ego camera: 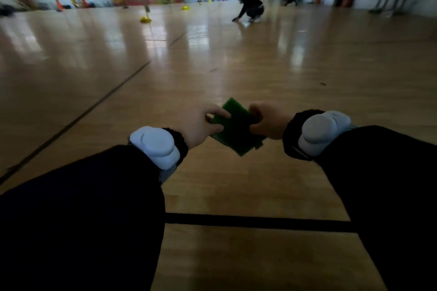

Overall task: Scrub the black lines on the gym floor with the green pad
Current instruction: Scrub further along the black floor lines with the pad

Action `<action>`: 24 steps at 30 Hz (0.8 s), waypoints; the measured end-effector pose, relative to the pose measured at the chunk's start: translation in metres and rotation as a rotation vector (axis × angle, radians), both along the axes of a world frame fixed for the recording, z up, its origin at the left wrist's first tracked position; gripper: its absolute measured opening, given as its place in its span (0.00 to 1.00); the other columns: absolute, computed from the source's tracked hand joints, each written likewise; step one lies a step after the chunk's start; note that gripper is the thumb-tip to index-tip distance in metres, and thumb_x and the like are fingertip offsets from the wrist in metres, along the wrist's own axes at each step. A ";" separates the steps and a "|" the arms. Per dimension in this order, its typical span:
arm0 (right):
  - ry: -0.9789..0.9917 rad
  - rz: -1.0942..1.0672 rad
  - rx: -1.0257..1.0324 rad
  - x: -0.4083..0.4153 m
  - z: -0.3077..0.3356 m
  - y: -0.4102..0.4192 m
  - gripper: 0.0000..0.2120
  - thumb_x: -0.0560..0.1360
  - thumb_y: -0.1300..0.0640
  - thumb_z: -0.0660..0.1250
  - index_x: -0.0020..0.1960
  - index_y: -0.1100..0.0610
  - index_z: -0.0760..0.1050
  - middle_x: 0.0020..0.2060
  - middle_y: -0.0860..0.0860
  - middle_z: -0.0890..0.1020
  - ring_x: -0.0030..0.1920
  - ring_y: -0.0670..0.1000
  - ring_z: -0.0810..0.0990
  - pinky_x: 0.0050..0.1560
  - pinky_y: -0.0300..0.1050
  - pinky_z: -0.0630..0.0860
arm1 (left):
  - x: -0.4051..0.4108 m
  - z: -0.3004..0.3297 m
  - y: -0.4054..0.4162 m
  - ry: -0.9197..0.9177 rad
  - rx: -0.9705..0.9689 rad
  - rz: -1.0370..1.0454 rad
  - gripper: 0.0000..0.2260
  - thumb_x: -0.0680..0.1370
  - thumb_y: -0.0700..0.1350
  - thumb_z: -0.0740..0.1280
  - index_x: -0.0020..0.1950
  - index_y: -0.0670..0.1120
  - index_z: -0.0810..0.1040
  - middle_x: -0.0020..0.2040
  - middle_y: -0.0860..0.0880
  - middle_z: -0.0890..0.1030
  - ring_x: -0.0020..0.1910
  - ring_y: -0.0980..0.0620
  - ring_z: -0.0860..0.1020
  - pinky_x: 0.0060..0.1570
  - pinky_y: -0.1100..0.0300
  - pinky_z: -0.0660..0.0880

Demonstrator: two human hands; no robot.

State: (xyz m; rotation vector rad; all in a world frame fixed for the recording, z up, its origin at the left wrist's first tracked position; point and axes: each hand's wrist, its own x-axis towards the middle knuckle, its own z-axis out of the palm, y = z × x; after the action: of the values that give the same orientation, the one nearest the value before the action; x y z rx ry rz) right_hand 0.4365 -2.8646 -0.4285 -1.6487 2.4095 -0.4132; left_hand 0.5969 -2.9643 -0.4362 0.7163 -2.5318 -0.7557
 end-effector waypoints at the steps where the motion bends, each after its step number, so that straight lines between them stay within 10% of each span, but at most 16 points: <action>1: 0.013 -0.028 0.029 0.005 0.001 -0.006 0.06 0.76 0.59 0.64 0.48 0.56 0.67 0.38 0.50 0.71 0.44 0.54 0.72 0.44 0.44 0.68 | 0.003 -0.004 -0.009 0.028 0.034 -0.030 0.11 0.76 0.41 0.68 0.57 0.52 0.80 0.54 0.53 0.76 0.48 0.54 0.75 0.43 0.63 0.70; 15: -0.015 -0.220 0.154 -0.022 -0.028 0.008 0.10 0.78 0.57 0.64 0.56 0.61 0.71 0.49 0.57 0.76 0.45 0.55 0.73 0.44 0.46 0.69 | -0.041 -0.048 -0.006 0.068 0.167 -0.164 0.11 0.77 0.39 0.68 0.58 0.48 0.80 0.47 0.52 0.75 0.41 0.55 0.75 0.40 0.65 0.70; 24: -0.185 -0.057 0.019 -0.009 -0.075 -0.011 0.13 0.76 0.59 0.65 0.58 0.65 0.72 0.54 0.62 0.77 0.51 0.60 0.76 0.45 0.47 0.69 | -0.013 -0.055 -0.009 -0.177 0.156 0.004 0.11 0.77 0.40 0.68 0.57 0.53 0.80 0.60 0.51 0.77 0.53 0.51 0.76 0.49 0.60 0.74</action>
State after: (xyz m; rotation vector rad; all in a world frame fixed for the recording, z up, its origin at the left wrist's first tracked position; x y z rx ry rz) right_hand 0.4278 -2.8756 -0.5037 -1.4668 2.3210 -0.5251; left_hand 0.5837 -2.9734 -0.4909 0.8740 -2.6486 -0.9344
